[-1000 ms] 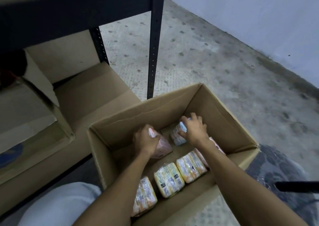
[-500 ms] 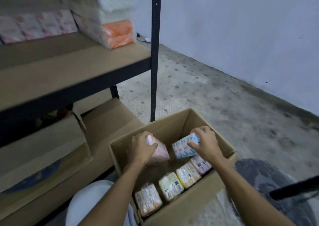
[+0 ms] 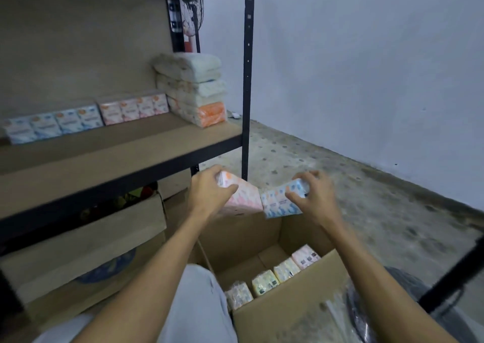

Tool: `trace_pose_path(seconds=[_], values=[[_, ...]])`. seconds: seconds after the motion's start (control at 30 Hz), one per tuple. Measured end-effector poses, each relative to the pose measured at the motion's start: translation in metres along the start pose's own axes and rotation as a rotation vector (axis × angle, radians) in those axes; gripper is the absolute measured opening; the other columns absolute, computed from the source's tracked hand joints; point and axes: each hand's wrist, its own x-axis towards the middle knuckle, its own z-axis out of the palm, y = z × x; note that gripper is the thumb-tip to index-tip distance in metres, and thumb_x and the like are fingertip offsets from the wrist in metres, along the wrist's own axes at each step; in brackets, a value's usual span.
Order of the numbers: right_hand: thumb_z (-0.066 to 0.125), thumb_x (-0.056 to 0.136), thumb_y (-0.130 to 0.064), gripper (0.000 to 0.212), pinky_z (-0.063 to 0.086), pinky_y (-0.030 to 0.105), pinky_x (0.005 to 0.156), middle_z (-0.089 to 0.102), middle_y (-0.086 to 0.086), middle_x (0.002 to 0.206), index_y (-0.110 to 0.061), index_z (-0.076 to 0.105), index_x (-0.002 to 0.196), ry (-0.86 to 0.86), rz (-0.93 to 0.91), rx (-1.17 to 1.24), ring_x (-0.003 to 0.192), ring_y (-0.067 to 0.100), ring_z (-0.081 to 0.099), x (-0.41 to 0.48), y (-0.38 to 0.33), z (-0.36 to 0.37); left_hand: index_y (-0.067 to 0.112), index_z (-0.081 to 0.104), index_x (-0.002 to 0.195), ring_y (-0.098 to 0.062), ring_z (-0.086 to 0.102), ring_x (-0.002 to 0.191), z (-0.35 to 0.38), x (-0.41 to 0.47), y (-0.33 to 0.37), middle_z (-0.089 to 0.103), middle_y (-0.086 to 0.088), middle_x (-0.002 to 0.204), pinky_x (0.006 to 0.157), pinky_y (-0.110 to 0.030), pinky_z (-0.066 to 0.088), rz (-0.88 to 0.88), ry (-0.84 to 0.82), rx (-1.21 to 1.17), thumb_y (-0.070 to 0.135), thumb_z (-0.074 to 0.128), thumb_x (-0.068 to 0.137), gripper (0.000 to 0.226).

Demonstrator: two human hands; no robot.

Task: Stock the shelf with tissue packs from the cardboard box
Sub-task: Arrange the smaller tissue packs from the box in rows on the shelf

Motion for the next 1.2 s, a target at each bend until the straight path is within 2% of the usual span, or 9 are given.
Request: trace_pose_path(seconds=[0.17,0.27,0.43,0.57,0.73,0.83,0.93,1.07,1.2], values=[[0.072,0.078,-0.037,0.035,0.051,0.035,0.086,0.049,0.005,0.119,-0.024,0.06,0.109,0.135,-0.107,0.049,0.109,0.019,0.047,0.015,-0.051,-0.045,0.031,0.068,0.1,-0.007,0.053,0.084,-0.06,0.003,0.039,0.066,0.012,0.09,0.068,-0.026,0.044,0.079,0.12,-0.006,0.033,0.075,0.07,0.03],[0.071,0.076,-0.041,0.036,0.053,0.038,0.086,0.048,0.001,0.118,-0.027,0.06,0.108,0.221,-0.174,0.07,0.109,0.016,0.045,0.031,-0.076,-0.061,0.029,0.069,0.095,-0.005,0.06,0.079,-0.098,0.009,0.051,0.068,0.013,0.085,0.065,-0.024,0.05,0.164,0.202,-0.047,0.033,0.076,0.069,0.028],[0.073,0.075,-0.039,0.033,0.053,0.03,0.084,0.047,-0.002,0.114,-0.031,0.06,0.104,0.27,-0.275,0.182,0.106,0.012,0.046,0.052,-0.119,-0.065,0.036,0.063,0.087,0.003,0.059,0.074,-0.155,0.015,0.049,0.062,0.022,0.078,0.062,-0.014,0.045,0.239,0.295,-0.044,0.03,0.079,0.07,0.025],[0.075,0.075,-0.038,0.034,0.051,0.033,0.084,0.05,0.001,0.112,-0.026,0.062,0.104,0.261,-0.361,0.278,0.105,0.016,0.049,0.061,-0.154,-0.045,0.027,0.063,0.09,-0.007,0.063,0.077,-0.191,0.015,0.023,0.067,0.009,0.083,0.067,-0.024,0.052,0.229,0.346,-0.036,0.026,0.08,0.071,0.025],[0.074,0.076,-0.04,0.034,0.047,0.034,0.09,0.051,0.002,0.113,-0.025,0.062,0.105,0.237,-0.406,0.353,0.108,0.016,0.048,0.067,-0.193,-0.003,0.021,0.066,0.098,-0.012,0.066,0.087,-0.224,0.01,-0.012,0.069,0.002,0.094,0.073,-0.024,0.056,0.162,0.422,-0.129,0.022,0.081,0.072,0.03],[0.073,0.077,-0.041,0.035,0.047,0.032,0.091,0.051,0.003,0.113,-0.022,0.062,0.105,0.206,-0.421,0.388,0.108,0.013,0.046,0.07,-0.211,0.015,0.023,0.066,0.096,-0.008,0.066,0.084,-0.238,0.006,-0.02,0.07,0.004,0.091,0.071,-0.013,0.051,0.213,0.465,-0.047,0.019,0.082,0.071,0.029],[0.073,0.076,-0.041,0.035,0.047,0.035,0.091,0.05,0.004,0.113,-0.021,0.063,0.104,0.181,-0.452,0.421,0.108,0.016,0.049,0.073,-0.226,0.031,0.022,0.068,0.096,-0.01,0.065,0.083,-0.252,0.003,-0.031,0.069,0.006,0.091,0.075,-0.018,0.051,0.249,0.504,0.064,0.02,0.082,0.07,0.029],[0.075,0.075,-0.04,0.037,0.053,0.043,0.082,0.049,0.005,0.11,-0.021,0.062,0.104,0.168,-0.476,0.461,0.105,0.017,0.049,0.077,-0.243,0.051,0.017,0.07,0.096,-0.004,0.059,0.084,-0.265,0.002,-0.053,0.065,0.011,0.091,0.077,-0.012,0.045,0.266,0.539,0.174,0.02,0.082,0.07,0.03],[0.076,0.073,-0.04,0.04,0.053,0.034,0.078,0.048,0.006,0.112,-0.022,0.061,0.107,0.113,-0.447,0.485,0.101,0.009,0.042,0.083,-0.253,0.071,0.016,0.07,0.098,-0.006,0.057,0.09,-0.273,0.004,-0.074,0.065,0.01,0.095,0.08,-0.022,0.045,0.266,0.551,0.234,0.02,0.082,0.07,0.03]])
